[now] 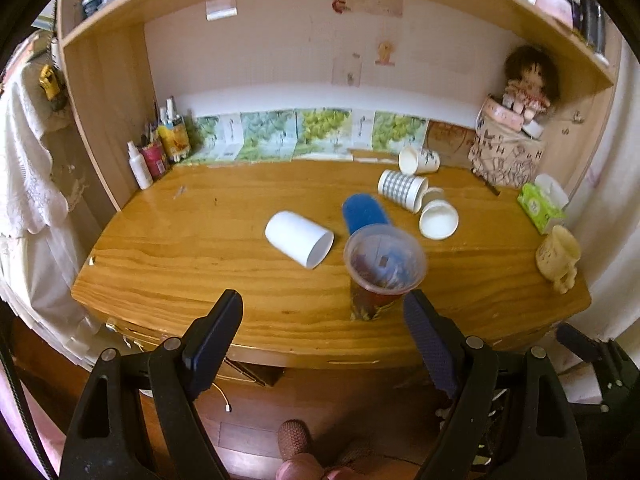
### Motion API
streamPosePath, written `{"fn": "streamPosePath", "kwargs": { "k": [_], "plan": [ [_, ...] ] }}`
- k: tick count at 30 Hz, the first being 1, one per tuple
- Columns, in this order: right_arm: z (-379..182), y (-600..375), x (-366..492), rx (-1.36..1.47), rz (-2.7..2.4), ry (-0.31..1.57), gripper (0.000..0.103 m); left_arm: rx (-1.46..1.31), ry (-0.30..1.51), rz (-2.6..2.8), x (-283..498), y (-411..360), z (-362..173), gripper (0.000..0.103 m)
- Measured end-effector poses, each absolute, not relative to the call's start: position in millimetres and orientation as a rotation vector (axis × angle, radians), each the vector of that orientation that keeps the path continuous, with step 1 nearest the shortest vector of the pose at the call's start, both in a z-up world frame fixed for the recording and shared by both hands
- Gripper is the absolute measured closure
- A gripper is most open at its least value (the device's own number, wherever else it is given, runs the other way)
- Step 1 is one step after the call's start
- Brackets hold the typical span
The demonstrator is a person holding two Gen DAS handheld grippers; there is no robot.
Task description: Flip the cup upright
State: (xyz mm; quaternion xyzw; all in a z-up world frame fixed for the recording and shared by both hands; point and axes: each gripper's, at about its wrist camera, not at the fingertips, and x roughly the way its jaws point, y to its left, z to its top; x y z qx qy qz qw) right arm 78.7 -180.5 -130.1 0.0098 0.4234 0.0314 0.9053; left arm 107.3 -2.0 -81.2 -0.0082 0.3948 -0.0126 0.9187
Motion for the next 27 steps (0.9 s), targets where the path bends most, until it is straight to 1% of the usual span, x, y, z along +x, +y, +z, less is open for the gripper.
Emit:
{"fn": "streamPosePath", "kwargs": {
  "k": [2, 7, 12, 19, 22, 25, 26, 27],
  "plan": [
    [-111, -188, 71, 0.059, 0.052, 0.871, 0.011, -0.042, 0.789, -0.019, 101, -2, -72, 0.018],
    [-77, -203, 57, 0.144, 0.053, 0.827, 0.011, -0.108, 0.749, -0.023, 88, -1, -54, 0.018],
    [-49, -208, 42, 0.152, 0.079, 0.737, 0.011, -0.093, 0.664, 0.004, 70, -3, -38, 0.017],
    [-30, -206, 20, 0.163, 0.103, 0.608, 0.011, -0.033, 0.565, 0.060, 51, -5, -24, 0.017],
    [-24, -200, 14, 0.134, 0.111, 0.555, 0.011, 0.007, 0.523, 0.128, 47, -9, -21, 0.013],
    [-20, -198, 10, 0.121, 0.113, 0.508, 0.011, 0.018, 0.477, 0.159, 40, -9, -17, 0.013],
    [-19, -198, 8, 0.116, 0.108, 0.499, 0.004, 0.014, 0.463, 0.161, 38, -8, -16, 0.012],
    [-18, -197, 7, 0.112, 0.103, 0.491, 0.000, 0.008, 0.451, 0.162, 37, -7, -15, 0.010]
  ]
}}
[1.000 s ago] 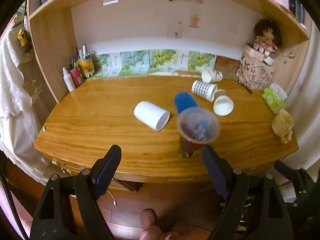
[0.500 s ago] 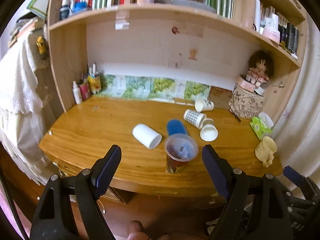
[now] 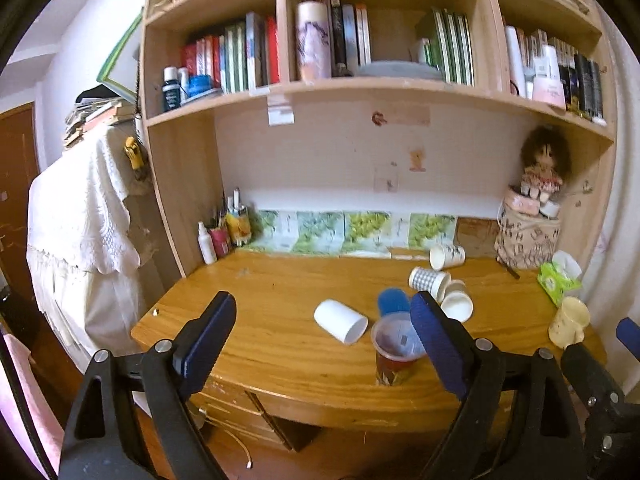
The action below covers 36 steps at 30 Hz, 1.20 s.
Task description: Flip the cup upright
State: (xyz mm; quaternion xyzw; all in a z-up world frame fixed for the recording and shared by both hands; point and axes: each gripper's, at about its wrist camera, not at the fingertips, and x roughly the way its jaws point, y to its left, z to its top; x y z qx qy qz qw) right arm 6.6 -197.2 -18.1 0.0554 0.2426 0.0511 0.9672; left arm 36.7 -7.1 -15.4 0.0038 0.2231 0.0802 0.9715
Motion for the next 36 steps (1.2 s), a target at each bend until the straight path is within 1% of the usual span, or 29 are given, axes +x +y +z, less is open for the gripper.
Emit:
{"fn": "streamPosePath", "kwargs": {
  "k": [1, 2, 3, 13, 36],
  "plan": [
    [-18, -197, 5, 0.110, 0.101, 0.481, 0.000, 0.003, 0.441, 0.163, 36, -6, -15, 0.009],
    [-18, -198, 4, 0.106, 0.097, 0.469, 0.000, 0.000, 0.437, 0.165, 36, -6, -15, 0.003],
    [-17, -198, 4, 0.105, 0.093, 0.463, 0.000, -0.004, 0.430, 0.167, 35, -6, -14, 0.002],
    [-14, -203, -2, 0.103, 0.088, 0.416, 0.000, 0.010, 0.348, 0.072, 24, -19, -8, 0.002],
    [-15, -207, 0, 0.102, 0.112, 0.431, 0.000, -0.018, 0.382, 0.091, 27, -20, -12, 0.002]
  ]
}}
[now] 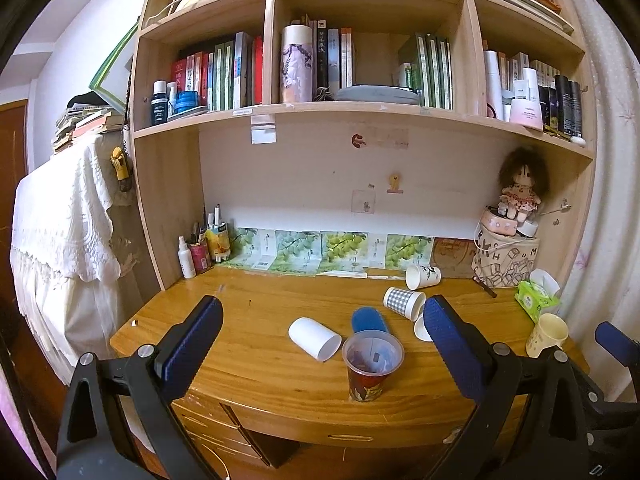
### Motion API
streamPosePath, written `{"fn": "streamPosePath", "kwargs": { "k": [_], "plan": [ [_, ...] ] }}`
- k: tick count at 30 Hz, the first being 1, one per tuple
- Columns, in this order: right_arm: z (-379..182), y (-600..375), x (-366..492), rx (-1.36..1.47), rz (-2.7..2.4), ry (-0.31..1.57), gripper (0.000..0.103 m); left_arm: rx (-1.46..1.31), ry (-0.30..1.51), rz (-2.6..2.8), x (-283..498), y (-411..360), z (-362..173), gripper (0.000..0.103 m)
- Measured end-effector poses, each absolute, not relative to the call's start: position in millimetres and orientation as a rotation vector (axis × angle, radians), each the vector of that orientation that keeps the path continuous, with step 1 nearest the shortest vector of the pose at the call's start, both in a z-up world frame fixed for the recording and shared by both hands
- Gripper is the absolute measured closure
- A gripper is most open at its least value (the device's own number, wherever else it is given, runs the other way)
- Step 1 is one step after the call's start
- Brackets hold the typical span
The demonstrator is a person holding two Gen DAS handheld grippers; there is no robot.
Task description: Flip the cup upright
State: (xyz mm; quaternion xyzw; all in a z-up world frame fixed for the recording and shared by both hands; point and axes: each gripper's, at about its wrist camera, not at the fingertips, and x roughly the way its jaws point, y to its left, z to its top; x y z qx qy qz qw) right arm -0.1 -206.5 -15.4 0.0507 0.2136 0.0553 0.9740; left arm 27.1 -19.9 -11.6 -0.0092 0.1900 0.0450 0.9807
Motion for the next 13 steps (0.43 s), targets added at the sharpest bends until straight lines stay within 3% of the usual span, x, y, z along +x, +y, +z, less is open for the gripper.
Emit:
{"fn": "streamPosePath", "kwargs": {
  "k": [13],
  "plan": [
    [-20.5, -208.2, 3.2, 0.113, 0.116, 0.448, 0.000, -0.013, 0.384, 0.094, 28.1, -20.3, -13.2, 0.002]
  ]
}}
